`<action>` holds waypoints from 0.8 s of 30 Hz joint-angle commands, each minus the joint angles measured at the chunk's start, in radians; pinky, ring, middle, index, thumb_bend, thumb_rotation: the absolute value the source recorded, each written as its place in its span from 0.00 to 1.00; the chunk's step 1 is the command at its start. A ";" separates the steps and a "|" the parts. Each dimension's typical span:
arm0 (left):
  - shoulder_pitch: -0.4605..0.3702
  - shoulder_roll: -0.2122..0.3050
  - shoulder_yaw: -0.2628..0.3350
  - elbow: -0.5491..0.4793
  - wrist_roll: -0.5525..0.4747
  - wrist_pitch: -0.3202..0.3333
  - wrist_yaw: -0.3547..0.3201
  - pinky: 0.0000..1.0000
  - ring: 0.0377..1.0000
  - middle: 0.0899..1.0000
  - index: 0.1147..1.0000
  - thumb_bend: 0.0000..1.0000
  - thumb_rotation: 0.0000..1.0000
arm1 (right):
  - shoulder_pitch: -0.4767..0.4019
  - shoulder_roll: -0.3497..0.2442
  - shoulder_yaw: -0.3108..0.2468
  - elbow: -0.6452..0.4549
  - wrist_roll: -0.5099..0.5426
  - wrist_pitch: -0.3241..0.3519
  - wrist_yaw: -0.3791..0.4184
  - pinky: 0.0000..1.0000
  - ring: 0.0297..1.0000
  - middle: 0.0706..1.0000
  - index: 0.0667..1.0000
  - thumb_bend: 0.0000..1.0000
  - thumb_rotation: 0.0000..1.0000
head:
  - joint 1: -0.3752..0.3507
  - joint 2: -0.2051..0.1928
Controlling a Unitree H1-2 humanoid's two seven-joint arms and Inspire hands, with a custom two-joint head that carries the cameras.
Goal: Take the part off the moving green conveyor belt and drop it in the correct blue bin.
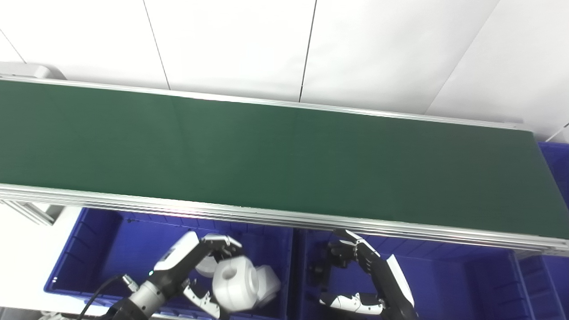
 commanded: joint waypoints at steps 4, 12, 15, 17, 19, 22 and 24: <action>-0.014 -0.010 0.028 -0.028 0.004 0.005 -0.025 0.71 0.78 0.78 0.74 0.71 0.28 | 0.002 -0.004 -0.008 -0.035 0.017 -0.003 0.004 0.77 0.74 0.74 0.83 0.88 0.26 | -0.001 0.003; -0.009 -0.038 0.058 -0.014 -0.017 -0.001 -0.047 0.74 0.81 0.83 0.83 0.81 0.30 | -0.003 -0.006 -0.011 -0.027 0.022 -0.013 0.004 0.75 0.74 0.73 0.83 0.88 0.26 | 0.003 -0.001; -0.005 -0.048 0.070 -0.017 -0.024 0.003 -0.049 0.73 0.80 0.83 0.83 0.82 0.31 | -0.005 -0.007 -0.011 -0.022 0.026 -0.016 0.005 0.75 0.74 0.73 0.83 0.87 0.25 | 0.003 -0.001; 0.000 -0.053 0.078 -0.017 -0.035 0.003 -0.052 0.72 0.79 0.83 0.84 0.82 0.31 | -0.004 -0.006 -0.012 -0.025 0.021 -0.008 0.004 0.75 0.74 0.73 0.83 0.88 0.26 | 0.003 0.000; 0.001 -0.057 0.084 -0.016 -0.044 -0.003 -0.056 0.71 0.78 0.83 0.84 0.82 0.31 | -0.003 -0.007 -0.012 -0.029 0.016 0.001 0.004 0.75 0.74 0.73 0.83 0.88 0.27 | 0.002 0.000; 0.003 -0.063 0.092 -0.009 -0.060 -0.025 -0.054 0.70 0.77 0.81 0.83 0.82 0.31 | -0.003 -0.006 -0.011 -0.030 0.019 0.004 0.006 0.76 0.74 0.73 0.82 0.88 0.26 | -0.001 0.000; 0.003 -0.064 0.095 -0.001 -0.077 -0.042 -0.058 0.70 0.77 0.81 0.83 0.82 0.31 | -0.003 -0.006 -0.010 -0.031 0.021 0.006 0.008 0.76 0.74 0.73 0.83 0.88 0.26 | -0.003 0.000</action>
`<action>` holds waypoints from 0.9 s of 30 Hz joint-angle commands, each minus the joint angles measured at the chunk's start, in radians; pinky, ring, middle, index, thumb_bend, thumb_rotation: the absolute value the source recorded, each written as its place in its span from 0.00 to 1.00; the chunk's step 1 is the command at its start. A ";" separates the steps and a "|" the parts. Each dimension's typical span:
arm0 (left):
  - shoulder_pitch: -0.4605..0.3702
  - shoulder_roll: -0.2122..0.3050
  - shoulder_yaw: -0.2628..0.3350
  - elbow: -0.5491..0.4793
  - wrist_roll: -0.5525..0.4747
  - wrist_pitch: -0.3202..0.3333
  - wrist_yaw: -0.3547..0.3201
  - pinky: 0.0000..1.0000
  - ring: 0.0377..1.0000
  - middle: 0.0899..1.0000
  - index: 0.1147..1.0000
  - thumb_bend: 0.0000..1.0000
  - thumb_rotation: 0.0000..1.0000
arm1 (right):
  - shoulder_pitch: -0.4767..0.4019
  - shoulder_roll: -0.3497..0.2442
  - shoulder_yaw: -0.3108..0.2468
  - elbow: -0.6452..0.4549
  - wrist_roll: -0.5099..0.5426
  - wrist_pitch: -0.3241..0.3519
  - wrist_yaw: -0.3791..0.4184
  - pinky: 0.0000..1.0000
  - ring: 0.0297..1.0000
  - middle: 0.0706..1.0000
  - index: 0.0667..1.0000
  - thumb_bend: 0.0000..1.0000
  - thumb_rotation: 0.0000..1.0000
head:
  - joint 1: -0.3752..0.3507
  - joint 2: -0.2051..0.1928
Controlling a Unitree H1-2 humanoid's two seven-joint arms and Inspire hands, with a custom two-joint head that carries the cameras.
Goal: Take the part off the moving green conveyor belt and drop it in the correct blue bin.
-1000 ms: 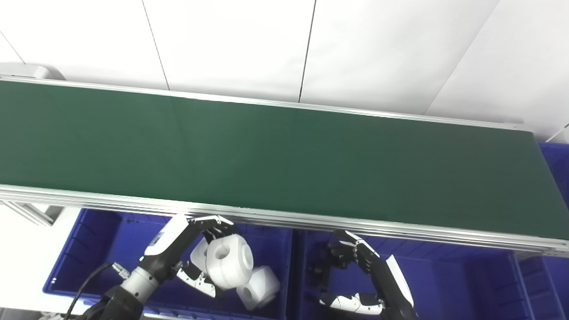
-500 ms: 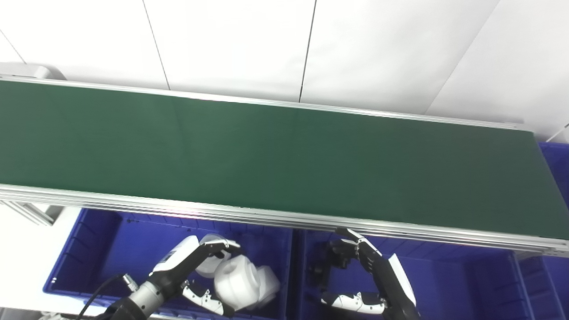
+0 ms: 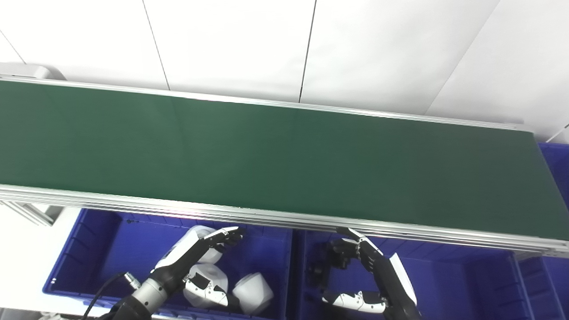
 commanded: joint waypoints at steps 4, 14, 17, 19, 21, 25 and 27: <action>0.001 0.006 0.011 -0.005 -0.048 -0.071 -0.012 0.71 0.76 0.79 0.81 0.82 0.30 | -0.002 -0.001 -0.004 -0.027 0.008 0.004 0.004 0.74 0.74 0.73 0.82 0.88 0.25 | -0.010 0.002; 0.006 -0.016 0.001 -0.022 -0.284 -0.069 -0.132 0.69 0.74 0.77 0.79 0.84 0.26 | 0.009 -0.006 -0.004 -0.042 0.004 0.013 0.012 0.70 0.73 0.74 0.82 0.88 0.25 | -0.039 0.005; 0.011 -0.023 0.012 -0.007 -0.352 -0.076 -0.168 0.67 0.70 0.75 0.80 0.88 0.24 | 0.012 -0.007 -0.005 -0.046 0.007 0.016 0.014 0.72 0.73 0.74 0.82 0.88 0.23 | -0.041 0.004; 0.016 -0.033 0.024 0.003 -0.366 -0.076 -0.172 0.66 0.70 0.75 0.79 0.89 0.23 | 0.015 -0.008 -0.005 -0.051 0.003 0.018 0.013 0.71 0.73 0.74 0.82 0.87 0.24 | -0.041 0.003; 0.022 -0.041 0.038 0.005 -0.374 -0.077 -0.177 0.66 0.70 0.76 0.79 0.89 0.23 | 0.018 -0.008 -0.004 -0.055 0.001 0.024 0.013 0.70 0.73 0.74 0.82 0.87 0.24 | -0.049 0.006; 0.023 -0.048 0.054 0.001 -0.364 -0.079 -0.192 0.69 0.74 0.83 0.85 0.87 0.23 | 0.021 -0.009 -0.005 -0.065 -0.007 0.033 0.012 0.73 0.74 0.75 0.82 0.88 0.25 | -0.050 0.009; 0.018 -0.047 0.052 -0.004 -0.383 -0.079 -0.219 0.70 0.76 0.84 0.86 0.87 0.22 | 0.021 -0.008 -0.005 -0.067 -0.012 0.030 0.009 0.73 0.74 0.74 0.82 0.88 0.25 | -0.052 0.010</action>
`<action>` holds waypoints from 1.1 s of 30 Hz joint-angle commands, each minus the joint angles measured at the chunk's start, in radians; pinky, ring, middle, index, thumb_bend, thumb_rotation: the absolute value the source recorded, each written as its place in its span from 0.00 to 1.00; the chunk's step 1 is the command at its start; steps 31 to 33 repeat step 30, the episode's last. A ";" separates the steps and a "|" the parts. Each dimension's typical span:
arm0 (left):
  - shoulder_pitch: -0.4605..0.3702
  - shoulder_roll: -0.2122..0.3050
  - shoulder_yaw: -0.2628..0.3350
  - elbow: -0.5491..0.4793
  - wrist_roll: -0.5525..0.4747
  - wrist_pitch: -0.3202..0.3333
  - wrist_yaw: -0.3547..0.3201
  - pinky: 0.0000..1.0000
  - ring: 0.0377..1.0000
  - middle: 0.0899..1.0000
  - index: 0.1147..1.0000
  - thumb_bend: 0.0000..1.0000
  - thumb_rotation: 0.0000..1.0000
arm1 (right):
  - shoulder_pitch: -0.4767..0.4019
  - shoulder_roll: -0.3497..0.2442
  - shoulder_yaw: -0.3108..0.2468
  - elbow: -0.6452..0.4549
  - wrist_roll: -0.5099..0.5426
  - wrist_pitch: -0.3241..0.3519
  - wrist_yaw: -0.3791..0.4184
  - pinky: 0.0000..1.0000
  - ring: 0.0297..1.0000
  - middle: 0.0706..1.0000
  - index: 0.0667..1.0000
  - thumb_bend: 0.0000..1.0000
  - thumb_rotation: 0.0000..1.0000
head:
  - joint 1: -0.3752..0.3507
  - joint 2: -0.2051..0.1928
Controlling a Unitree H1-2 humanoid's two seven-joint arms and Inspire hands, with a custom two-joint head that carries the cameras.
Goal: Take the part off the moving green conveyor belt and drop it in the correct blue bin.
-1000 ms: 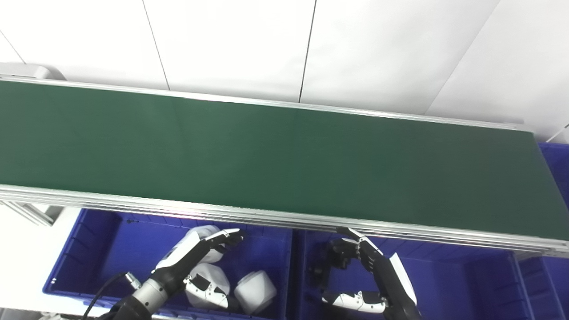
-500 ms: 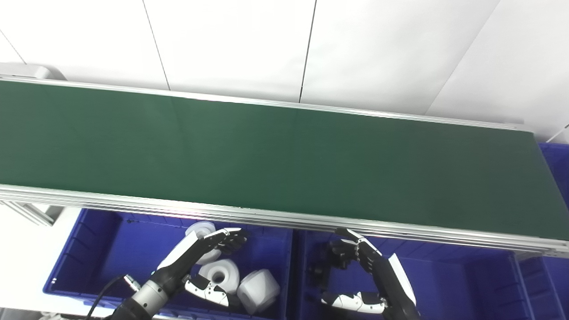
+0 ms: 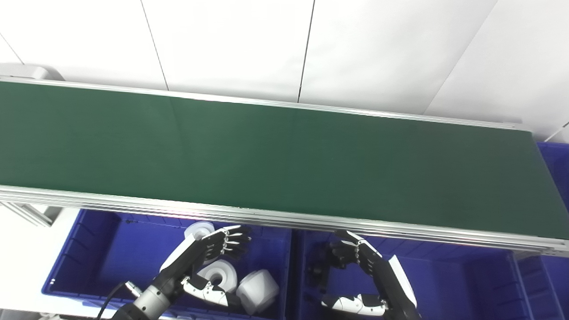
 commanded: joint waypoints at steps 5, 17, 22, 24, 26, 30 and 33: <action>-0.035 -0.002 -0.027 -0.069 -0.091 0.024 -0.100 0.76 0.82 0.92 0.92 0.88 0.24 | 0.005 -0.012 -0.007 -0.035 0.011 0.003 0.006 0.70 0.74 0.75 0.82 0.87 0.25 | 0.007 0.004; -0.055 -0.048 0.017 0.022 -0.074 0.030 -0.085 0.74 0.76 0.81 0.83 0.94 0.24 | 0.022 0.000 -0.016 -0.054 0.002 0.019 -0.009 0.74 0.75 0.75 0.83 0.87 0.26 | -0.021 0.019; -0.052 -0.060 0.035 0.029 -0.120 0.040 -0.105 0.74 0.76 0.82 0.83 0.95 0.24 | 0.021 0.009 -0.021 -0.051 0.030 0.019 -0.007 0.74 0.74 0.75 0.83 0.87 0.25 | -0.016 0.021; -0.049 -0.058 0.036 0.018 -0.114 0.043 -0.102 0.74 0.76 0.81 0.82 0.94 0.23 | 0.019 0.010 -0.022 -0.050 0.030 0.018 -0.007 0.73 0.74 0.75 0.84 0.87 0.25 | -0.013 0.021; -0.047 -0.056 0.035 0.012 -0.104 0.039 -0.100 0.72 0.76 0.81 0.82 0.94 0.23 | 0.017 0.009 -0.024 -0.048 0.027 0.017 -0.007 0.73 0.74 0.75 0.84 0.87 0.27 | -0.010 0.019; -0.044 -0.056 0.035 0.006 -0.095 0.031 -0.096 0.70 0.74 0.81 0.80 0.95 0.23 | 0.020 0.016 -0.039 -0.051 0.018 0.018 -0.024 0.73 0.74 0.75 0.83 0.89 0.29 | -0.004 0.020; -0.044 -0.056 0.035 0.006 -0.095 0.031 -0.096 0.70 0.74 0.81 0.80 0.95 0.23 | 0.020 0.016 -0.039 -0.051 0.018 0.018 -0.024 0.73 0.74 0.75 0.83 0.89 0.29 | -0.004 0.020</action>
